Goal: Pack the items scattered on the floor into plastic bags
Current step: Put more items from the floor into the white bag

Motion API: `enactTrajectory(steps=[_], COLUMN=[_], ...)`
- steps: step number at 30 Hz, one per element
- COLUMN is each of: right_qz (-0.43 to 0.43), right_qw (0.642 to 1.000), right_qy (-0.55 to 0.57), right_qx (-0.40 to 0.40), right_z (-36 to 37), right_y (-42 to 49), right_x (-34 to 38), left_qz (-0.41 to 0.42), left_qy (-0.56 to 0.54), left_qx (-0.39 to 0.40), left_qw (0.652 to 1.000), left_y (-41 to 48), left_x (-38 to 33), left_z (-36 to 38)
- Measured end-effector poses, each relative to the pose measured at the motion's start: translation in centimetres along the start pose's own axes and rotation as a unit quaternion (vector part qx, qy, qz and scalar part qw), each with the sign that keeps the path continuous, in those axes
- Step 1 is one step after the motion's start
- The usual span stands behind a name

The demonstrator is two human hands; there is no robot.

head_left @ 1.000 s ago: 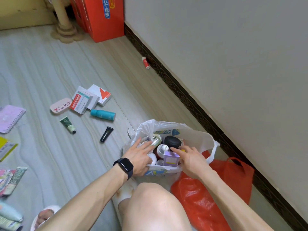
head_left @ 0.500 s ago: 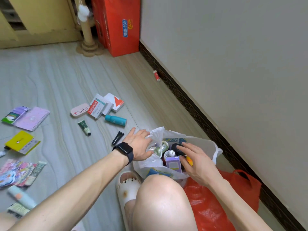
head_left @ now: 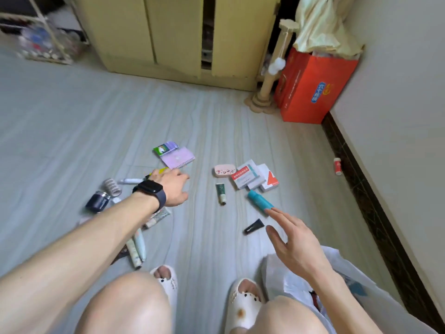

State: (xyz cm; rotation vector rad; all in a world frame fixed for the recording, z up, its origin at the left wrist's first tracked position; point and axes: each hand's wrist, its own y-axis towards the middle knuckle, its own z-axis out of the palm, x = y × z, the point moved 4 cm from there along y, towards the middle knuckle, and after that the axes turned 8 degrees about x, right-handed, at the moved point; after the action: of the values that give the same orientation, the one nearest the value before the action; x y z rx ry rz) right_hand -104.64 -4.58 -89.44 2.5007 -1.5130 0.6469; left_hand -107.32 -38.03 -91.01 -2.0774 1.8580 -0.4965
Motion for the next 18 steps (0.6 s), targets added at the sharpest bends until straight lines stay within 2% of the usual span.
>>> enactTrajectory(steps=[5, 10, 13, 16, 18], right_qz=[-0.013, 0.06, 0.117, 0.136, 0.144], right_qw=[0.996, 0.96, 0.927, 0.922, 0.92], right_qy=[-0.021, -0.097, -0.137, -0.172, -0.193], right_qx=[0.089, 0.257, 0.329, 0.32, 0.311], right_z=[6.5, 15.2, 18.9, 20.5, 21.2], right_y=[5.3, 8.5, 9.4, 10.7, 11.8], right_x=[-0.1, -3.9, -6.5, -8.3, -9.5], left_qz=[-0.103, -0.219, -0.293, -0.358, -0.385], left_qy=[-0.137, -0.254, -0.328, -0.408, -0.443], left_qx=[0.074, 0.169, 0.133, 0.038, 0.004], left_qw=[0.982, 0.927, 0.888, 0.839, 0.809], left_y=[-1.4, -2.8, -2.7, -2.0, -1.5], left_x=[6.1, 7.5, 7.0, 6.4, 6.1], left_z=[10.8, 22.6, 26.6, 28.4, 29.4])
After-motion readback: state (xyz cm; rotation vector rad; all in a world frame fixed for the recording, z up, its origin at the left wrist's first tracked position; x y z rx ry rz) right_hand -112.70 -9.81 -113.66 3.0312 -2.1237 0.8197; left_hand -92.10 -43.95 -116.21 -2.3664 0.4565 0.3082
